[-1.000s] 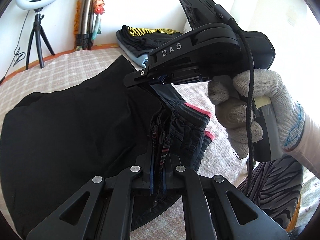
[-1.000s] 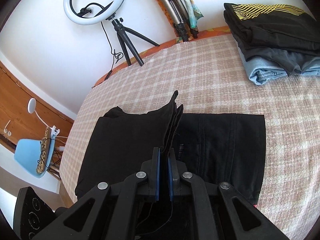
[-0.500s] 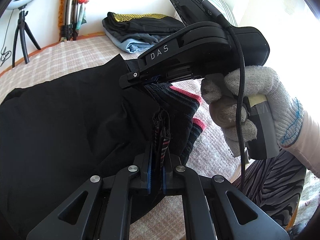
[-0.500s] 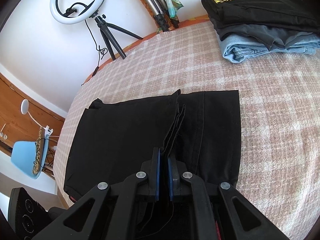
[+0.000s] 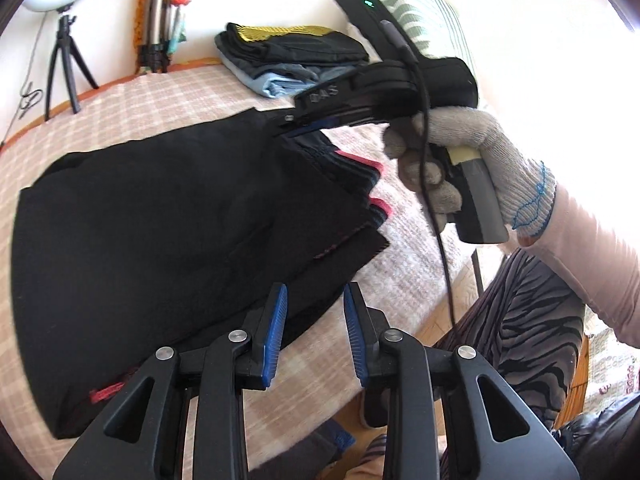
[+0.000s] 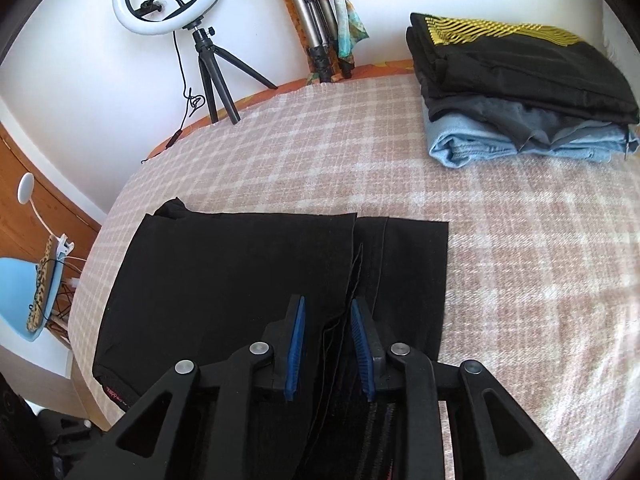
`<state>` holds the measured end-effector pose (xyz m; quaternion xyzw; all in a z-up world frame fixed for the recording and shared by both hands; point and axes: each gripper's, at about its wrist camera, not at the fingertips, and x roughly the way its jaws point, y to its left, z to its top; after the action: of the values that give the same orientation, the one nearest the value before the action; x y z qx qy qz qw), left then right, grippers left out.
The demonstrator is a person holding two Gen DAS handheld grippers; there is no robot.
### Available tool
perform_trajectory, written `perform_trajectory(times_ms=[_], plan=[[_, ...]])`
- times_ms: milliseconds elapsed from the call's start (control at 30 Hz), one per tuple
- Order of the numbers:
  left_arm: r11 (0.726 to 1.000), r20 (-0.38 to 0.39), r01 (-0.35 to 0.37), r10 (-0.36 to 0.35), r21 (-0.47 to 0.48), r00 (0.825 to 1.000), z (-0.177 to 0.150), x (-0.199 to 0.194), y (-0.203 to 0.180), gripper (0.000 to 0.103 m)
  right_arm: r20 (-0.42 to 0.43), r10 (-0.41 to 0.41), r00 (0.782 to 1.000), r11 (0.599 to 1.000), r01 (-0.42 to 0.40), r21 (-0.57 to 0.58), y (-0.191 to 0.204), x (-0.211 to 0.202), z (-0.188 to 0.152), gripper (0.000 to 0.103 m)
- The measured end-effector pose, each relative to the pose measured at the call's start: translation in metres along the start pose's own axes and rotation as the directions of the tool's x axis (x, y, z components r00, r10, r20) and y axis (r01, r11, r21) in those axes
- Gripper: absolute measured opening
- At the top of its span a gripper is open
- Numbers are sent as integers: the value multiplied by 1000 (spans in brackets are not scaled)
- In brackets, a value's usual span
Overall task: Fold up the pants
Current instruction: 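Lift the cuff end with both grippers, fold it onto the waistband half, open, then grasp the folded trouser end with both grippers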
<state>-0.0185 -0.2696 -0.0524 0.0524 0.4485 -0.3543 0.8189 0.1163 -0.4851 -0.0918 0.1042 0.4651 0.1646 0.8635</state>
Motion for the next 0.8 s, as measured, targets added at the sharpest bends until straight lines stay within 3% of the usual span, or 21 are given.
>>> perform_trajectory(times_ms=[167,267,333,467,567,633,800], plan=[[983,58,-174,178,-63,982,-8,-41,45,28,59,28,998,995,-22,-99,24,-22,-7,33],[962,62,-239,248,-130,967,-10,-53,79,29,16,46,999,985,-43,-164,42,-11,-16,33],[946,51,-278,290,-165,956,-7,-51,105,35,-12,14,1000,978,-16,-209,52,-1,-24,33],[906,10,-335,349,-260,937,-15,-49,141,35,-79,-51,996,967,29,-252,58,16,-37,30],[888,-48,-355,357,-294,933,-27,-42,159,35,-81,-72,994,961,48,-273,56,17,-41,29],[873,-88,-391,382,-293,920,-38,-36,163,36,-81,-81,993,960,56,-274,57,15,-41,29],[864,-68,-321,320,-387,945,-50,-37,177,38,-58,-49,997,959,31,-281,79,3,-28,30]])
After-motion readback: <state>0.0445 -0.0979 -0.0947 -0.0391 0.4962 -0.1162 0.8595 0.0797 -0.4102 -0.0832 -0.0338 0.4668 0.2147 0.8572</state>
